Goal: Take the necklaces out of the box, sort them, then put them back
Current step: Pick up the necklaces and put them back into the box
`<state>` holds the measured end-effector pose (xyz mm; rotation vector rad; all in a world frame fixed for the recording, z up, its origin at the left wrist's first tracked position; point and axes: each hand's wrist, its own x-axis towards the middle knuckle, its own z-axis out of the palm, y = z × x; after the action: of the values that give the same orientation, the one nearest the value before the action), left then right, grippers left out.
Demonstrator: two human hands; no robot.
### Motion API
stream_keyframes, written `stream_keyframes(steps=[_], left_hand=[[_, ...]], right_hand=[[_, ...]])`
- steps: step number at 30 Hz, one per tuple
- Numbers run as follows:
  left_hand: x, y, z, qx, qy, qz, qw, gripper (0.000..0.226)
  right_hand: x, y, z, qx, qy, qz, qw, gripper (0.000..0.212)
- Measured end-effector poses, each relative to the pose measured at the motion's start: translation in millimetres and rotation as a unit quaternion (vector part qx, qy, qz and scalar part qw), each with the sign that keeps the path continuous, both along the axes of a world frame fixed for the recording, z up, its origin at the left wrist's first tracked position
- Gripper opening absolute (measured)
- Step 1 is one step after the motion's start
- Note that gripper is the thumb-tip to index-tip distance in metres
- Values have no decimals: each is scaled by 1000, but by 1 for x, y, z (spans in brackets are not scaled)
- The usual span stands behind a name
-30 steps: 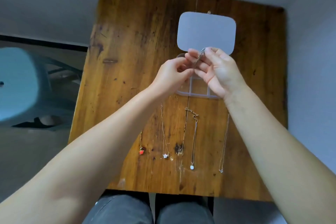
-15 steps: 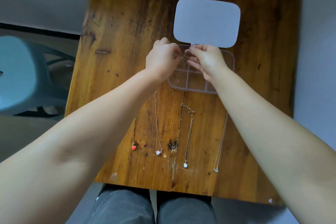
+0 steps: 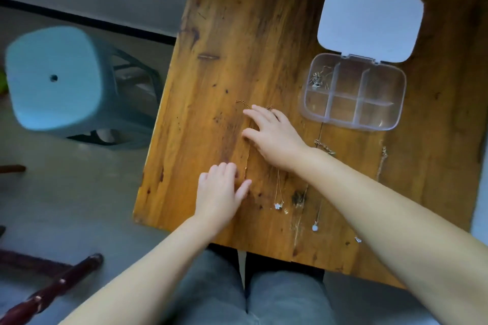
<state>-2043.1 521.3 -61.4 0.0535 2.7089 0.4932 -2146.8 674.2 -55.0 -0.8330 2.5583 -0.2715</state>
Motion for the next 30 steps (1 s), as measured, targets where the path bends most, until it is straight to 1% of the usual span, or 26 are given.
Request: stream_keyframes(steps=[2, 5, 8, 10, 11, 12, 13, 14, 15, 16, 17, 18, 20, 21, 22, 23, 25, 26, 28, 29, 30], left_hand=[[16, 1, -8, -33, -14, -69, 997, 34], [17, -3, -15, -14, -1, -103, 995, 28], [7, -11, -15, 19, 25, -115, 993, 20], [0, -15, -11, 66, 31, -115, 991, 15], [-4, -18, -9, 93, 30, -107, 989, 12], [-8, -21, -7, 115, 27, -94, 989, 10], [-12, -24, -5, 130, 21, -77, 988, 10], [-17, -26, -4, 141, 14, -56, 988, 9], [-22, -28, -3, 151, 12, -31, 988, 8], [-28, -28, -2, 163, 17, -6, 986, 8], [-36, -25, 2, 178, 27, 16, 984, 14], [-44, -20, 6, 198, 34, 31, 979, 26], [-64, 1, 22, 270, 31, 27, 962, 54], [-75, 14, 32, 318, 25, 17, 948, 59], [-87, 30, 42, 368, 19, 9, 929, 56], [-99, 45, 51, 414, 13, 12, 910, 46], [-121, 72, 67, 473, -4, 49, 880, 22], [-130, 84, 73, 485, -16, 67, 872, 15], [-144, 106, 78, 492, -70, 83, 864, 15], [-149, 116, 77, 501, -118, 89, 853, 18], [-153, 125, 77, 520, -174, 99, 831, 22]], right_hand=[[-1, -2, -5, 17, 19, 35, 999, 20], [-8, 1, -6, 30, 27, 51, 998, 10], [-7, 3, -8, 58, 52, 90, 993, 14], [-5, 2, -8, 65, 58, 101, 991, 18], [-5, 1, -6, 48, 41, 83, 995, 17], [-5, 0, -2, 9, 4, 41, 999, 14], [-6, -1, 4, -47, -48, -21, 998, 11], [-9, -2, 11, -108, -105, -90, 984, 10], [-11, -1, 19, -161, -150, -152, 964, 9], [-13, 1, 27, -203, -174, -199, 943, 9], [-15, 3, 36, -235, -184, -230, 926, 10], [-17, 7, 45, -262, -187, -249, 914, 10], [-22, 16, 62, -323, -198, -272, 885, 8], [-25, 22, 70, -364, -209, -283, 862, 8], [-28, 28, 76, -409, -221, -301, 833, 8], [-32, 37, 83, -453, -231, -326, 797, 9], [-38, 58, 93, -538, -241, -394, 705, 11], [-42, 72, 97, -568, -231, -435, 659, 13], [-49, 101, 102, -610, -203, -514, 567, 17], [-53, 116, 103, -632, -195, -544, 517, 19], [-58, 129, 103, -650, -189, -566, 471, 20]])
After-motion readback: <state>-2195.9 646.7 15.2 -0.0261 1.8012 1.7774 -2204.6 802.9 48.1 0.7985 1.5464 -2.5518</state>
